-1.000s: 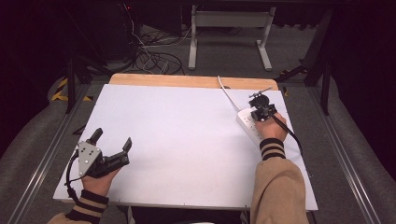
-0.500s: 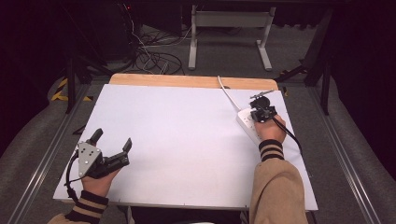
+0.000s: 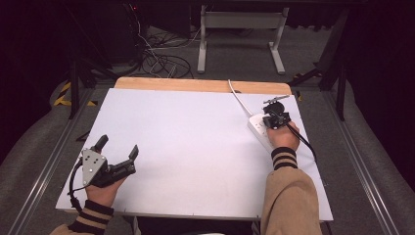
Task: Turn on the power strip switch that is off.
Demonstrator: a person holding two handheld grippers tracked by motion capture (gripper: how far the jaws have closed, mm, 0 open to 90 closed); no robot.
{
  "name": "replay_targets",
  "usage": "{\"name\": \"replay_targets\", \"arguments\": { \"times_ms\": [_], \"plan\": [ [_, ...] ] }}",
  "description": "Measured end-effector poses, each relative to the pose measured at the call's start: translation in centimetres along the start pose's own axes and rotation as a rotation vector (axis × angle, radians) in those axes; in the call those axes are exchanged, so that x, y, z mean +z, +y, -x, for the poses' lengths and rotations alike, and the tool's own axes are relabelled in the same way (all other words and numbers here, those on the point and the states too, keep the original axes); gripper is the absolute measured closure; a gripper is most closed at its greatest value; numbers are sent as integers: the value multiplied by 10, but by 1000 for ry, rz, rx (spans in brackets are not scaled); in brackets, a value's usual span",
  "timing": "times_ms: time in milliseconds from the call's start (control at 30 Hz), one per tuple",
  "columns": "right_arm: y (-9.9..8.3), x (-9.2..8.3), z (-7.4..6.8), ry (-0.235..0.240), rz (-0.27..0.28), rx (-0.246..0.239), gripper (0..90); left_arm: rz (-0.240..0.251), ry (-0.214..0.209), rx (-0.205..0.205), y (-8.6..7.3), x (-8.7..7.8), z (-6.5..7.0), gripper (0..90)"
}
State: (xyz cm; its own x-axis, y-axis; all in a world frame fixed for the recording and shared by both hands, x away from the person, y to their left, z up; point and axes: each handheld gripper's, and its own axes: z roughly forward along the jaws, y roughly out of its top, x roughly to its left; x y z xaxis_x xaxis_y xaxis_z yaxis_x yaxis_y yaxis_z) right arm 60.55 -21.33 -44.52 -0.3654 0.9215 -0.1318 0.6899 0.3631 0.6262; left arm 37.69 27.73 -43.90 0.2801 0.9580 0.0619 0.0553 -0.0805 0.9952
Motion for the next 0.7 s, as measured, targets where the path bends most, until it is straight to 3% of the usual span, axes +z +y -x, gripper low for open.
{"name": "replay_targets", "arguments": {
  "times_ms": [700],
  "plan": [
    [-3, 1, 0, 0, 18, 15, 900, -5, 1, 5, 0, 1, 1, 28]
  ]
}}
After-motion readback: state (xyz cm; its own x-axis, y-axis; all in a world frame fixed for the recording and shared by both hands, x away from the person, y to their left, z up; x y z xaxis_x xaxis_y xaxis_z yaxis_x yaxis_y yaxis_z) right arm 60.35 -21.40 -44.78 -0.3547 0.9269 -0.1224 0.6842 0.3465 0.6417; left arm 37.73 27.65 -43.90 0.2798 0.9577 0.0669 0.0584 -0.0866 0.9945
